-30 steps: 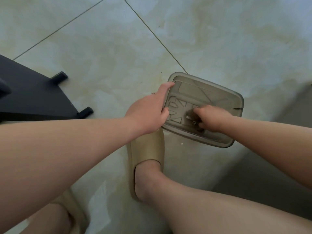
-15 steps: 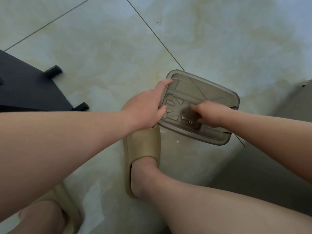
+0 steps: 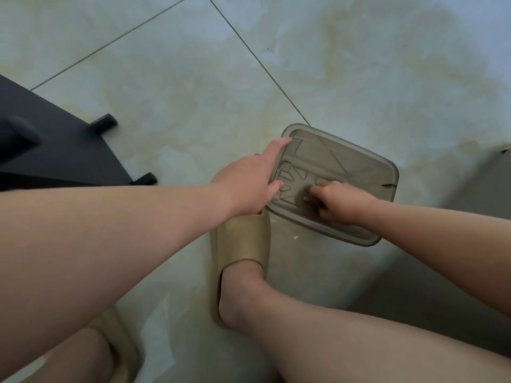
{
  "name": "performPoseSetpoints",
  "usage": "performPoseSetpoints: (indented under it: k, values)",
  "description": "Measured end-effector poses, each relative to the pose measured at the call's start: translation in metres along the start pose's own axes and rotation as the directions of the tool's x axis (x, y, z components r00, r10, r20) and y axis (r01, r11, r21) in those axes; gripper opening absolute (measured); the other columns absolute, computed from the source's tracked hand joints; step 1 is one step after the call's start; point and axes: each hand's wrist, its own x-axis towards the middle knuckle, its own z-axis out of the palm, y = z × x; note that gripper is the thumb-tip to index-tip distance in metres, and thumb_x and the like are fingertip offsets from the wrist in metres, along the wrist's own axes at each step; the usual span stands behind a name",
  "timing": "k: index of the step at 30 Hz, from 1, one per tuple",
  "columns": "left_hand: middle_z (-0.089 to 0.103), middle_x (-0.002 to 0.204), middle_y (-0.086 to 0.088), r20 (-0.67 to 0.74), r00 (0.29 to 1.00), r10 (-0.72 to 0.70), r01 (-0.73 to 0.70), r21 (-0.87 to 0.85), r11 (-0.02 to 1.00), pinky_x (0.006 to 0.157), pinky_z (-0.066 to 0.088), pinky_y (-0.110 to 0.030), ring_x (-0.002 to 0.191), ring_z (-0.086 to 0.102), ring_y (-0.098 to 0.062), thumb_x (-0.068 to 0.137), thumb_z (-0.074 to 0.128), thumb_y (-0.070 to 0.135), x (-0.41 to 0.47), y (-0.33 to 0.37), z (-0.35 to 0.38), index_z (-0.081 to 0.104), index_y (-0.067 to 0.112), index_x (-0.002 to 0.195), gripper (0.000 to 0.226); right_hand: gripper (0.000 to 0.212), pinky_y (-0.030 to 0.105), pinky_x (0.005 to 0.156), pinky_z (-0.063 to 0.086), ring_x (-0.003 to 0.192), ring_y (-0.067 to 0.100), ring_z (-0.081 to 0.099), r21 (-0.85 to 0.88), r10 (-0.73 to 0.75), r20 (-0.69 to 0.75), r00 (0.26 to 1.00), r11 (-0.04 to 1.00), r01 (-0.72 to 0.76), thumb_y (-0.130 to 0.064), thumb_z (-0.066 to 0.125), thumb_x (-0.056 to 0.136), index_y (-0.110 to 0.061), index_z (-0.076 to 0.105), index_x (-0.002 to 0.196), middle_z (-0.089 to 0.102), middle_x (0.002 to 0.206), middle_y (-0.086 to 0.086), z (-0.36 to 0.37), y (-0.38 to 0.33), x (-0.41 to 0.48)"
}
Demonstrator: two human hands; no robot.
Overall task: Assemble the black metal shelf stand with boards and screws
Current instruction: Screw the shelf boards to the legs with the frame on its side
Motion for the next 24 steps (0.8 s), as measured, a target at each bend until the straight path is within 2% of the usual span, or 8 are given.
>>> performPoseSetpoints:
  k: [4,8,13,16,18,20,22,24]
  values:
    - [0.064,0.117,-0.006,0.013,0.997,-0.074,0.074,-0.007,0.997,0.095,0.047,-0.045,0.107,0.059,-0.030,0.098,0.054,0.039,-0.010,0.004,-0.014,0.006,0.034,0.156,0.075,0.019,0.038,0.072,0.046,0.087,0.030,0.055,0.170,0.001,-0.119,0.993,0.985,0.019,-0.012,0.065,0.083,-0.018,0.047,0.086,0.055,0.090,0.003,-0.033,-0.008,-0.012]
    - [0.063,0.125,-0.001,0.055,0.987,-0.152,0.150,0.047,0.988,0.097,0.045,-0.038,0.114,0.059,-0.025,0.100,0.049,0.042,-0.037,0.009,-0.055,0.036,0.027,0.147,0.051,0.022,0.032,0.071,0.041,0.078,0.023,0.051,0.240,-0.052,-0.314,0.948,0.962,0.133,-0.004,0.067,0.077,-0.017,0.050,0.082,0.053,0.084,0.001,-0.083,-0.034,-0.038]
    - [0.064,0.124,0.000,-0.039,0.969,-0.243,0.245,0.058,0.968,0.079,0.038,-0.028,0.111,0.058,-0.022,0.101,0.049,0.041,-0.101,0.019,-0.122,0.061,0.020,0.124,0.033,0.015,0.020,0.066,0.033,0.070,0.020,0.051,0.254,-0.063,-0.549,0.834,0.938,0.237,0.004,0.065,0.076,-0.008,0.065,0.086,0.054,0.082,0.002,-0.152,-0.089,-0.083]
    - [0.072,0.107,-0.004,-0.118,0.937,-0.330,0.307,-0.174,0.936,0.061,0.043,-0.027,0.090,0.067,-0.022,0.100,0.050,0.035,-0.149,0.019,-0.158,0.066,0.012,0.112,0.031,0.019,0.012,0.064,0.034,0.068,0.006,0.052,0.251,-0.077,-0.629,0.773,0.922,0.296,0.005,0.069,0.077,-0.011,0.066,0.087,0.052,0.079,-0.005,-0.195,-0.136,-0.115]
    - [0.072,0.100,-0.004,-0.121,0.885,-0.449,0.358,-0.436,0.825,0.066,0.051,-0.027,0.078,0.068,-0.019,0.100,0.049,0.037,-0.182,0.018,-0.180,0.063,0.012,0.112,0.031,0.023,0.007,0.064,0.037,0.069,0.005,0.055,0.264,-0.097,-0.671,0.735,0.895,0.359,0.004,0.071,0.079,-0.017,0.063,0.085,0.055,0.082,-0.005,-0.221,-0.173,-0.136]
    - [0.072,0.102,-0.005,-0.059,0.844,-0.533,0.347,-0.698,0.627,0.078,0.055,-0.032,0.079,0.069,-0.019,0.100,0.049,0.040,-0.216,0.016,-0.198,0.061,0.013,0.114,0.033,0.024,0.008,0.064,0.040,0.070,0.008,0.057,0.278,-0.119,-0.708,0.696,0.859,0.429,0.001,0.072,0.080,-0.020,0.062,0.084,0.061,0.087,0.000,-0.240,-0.212,-0.155]
    - [0.072,0.107,-0.009,0.025,0.854,-0.519,0.263,-0.883,0.390,0.082,0.055,-0.036,0.089,0.071,-0.024,0.101,0.047,0.047,-0.246,0.013,-0.213,0.059,0.011,0.115,0.041,0.026,0.010,0.064,0.042,0.071,0.006,0.057,0.282,-0.157,-0.729,0.667,0.818,0.501,-0.001,0.073,0.082,-0.024,0.061,0.082,0.064,0.089,0.002,-0.254,-0.252,-0.171]
    - [0.071,0.113,-0.015,0.069,0.882,-0.465,0.171,-0.969,0.179,0.082,0.054,-0.039,0.098,0.070,-0.028,0.102,0.043,0.052,-0.272,0.011,-0.225,0.058,0.006,0.119,0.051,0.031,0.010,0.065,0.042,0.072,0.004,0.056,0.262,-0.218,-0.735,0.642,0.782,0.566,-0.002,0.074,0.083,-0.029,0.059,0.080,0.064,0.089,-0.001,-0.262,-0.290,-0.183]
